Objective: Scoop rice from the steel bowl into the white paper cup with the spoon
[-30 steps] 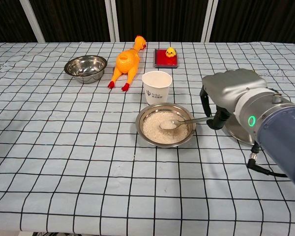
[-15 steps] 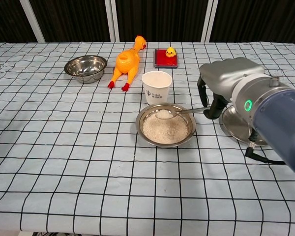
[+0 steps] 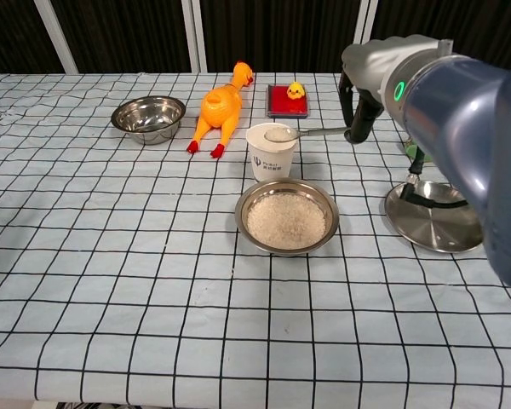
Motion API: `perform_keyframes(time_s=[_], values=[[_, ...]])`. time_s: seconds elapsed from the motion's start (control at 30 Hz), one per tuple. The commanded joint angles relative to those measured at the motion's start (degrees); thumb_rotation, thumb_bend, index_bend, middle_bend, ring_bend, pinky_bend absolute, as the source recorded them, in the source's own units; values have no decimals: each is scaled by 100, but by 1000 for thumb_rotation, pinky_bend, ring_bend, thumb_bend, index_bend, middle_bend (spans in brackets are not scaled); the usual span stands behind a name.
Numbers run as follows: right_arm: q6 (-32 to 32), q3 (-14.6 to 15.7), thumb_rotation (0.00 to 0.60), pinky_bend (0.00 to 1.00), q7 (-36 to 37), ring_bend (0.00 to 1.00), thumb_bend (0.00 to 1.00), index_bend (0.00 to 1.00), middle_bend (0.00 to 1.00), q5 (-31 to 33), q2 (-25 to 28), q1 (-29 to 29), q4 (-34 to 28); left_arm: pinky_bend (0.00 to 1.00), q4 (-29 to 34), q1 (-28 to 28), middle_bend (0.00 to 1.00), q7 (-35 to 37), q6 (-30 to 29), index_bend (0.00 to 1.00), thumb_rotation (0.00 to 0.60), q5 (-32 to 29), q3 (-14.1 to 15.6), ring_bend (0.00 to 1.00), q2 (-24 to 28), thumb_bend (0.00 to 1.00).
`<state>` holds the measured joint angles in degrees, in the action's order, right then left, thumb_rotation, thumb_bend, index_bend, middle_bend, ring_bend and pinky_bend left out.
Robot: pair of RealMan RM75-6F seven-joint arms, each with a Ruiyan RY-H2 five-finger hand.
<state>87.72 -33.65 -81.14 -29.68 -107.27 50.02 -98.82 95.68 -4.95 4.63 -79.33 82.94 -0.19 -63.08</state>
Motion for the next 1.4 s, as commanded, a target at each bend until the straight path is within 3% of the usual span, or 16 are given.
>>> perform_keyframes(time_s=[0.03,0.27,0.63,0.77,1.0,1.2,1.4], values=[[-94,-142,600,1000,14,1000,412,604,1000,139,25,173,233,0,13,-8,0,-1,13,0,600,-34,-19,0,-2,8],[-336,-93,600,1000,136,1000,413,603,1000,198,49,417,774,0,72,-22,0,37,70,0,600,-108,-38,0,13,7],[-647,787,600,1000,381,1000,413,608,1000,-631,60,618,1730,0,111,-36,0,103,115,0,600,-102,-26,0,54,7],[-714,923,600,1000,504,1000,412,607,1000,-740,-36,656,1973,0,121,-40,0,137,129,0,600,-104,-26,0,62,8],[-882,1658,600,1000,343,1000,413,607,1000,-1508,-48,807,2559,0,133,-39,0,138,127,0,600,-70,-7,0,68,7],[-910,1885,600,1000,373,1000,414,607,1000,-1896,-194,875,2903,0,134,-42,0,182,133,0,600,-56,-3,0,72,7],[-1097,2670,600,1000,280,1000,414,607,1000,-3029,-69,1024,3553,0,143,-45,0,223,145,0,600,-41,8,0,85,7]])
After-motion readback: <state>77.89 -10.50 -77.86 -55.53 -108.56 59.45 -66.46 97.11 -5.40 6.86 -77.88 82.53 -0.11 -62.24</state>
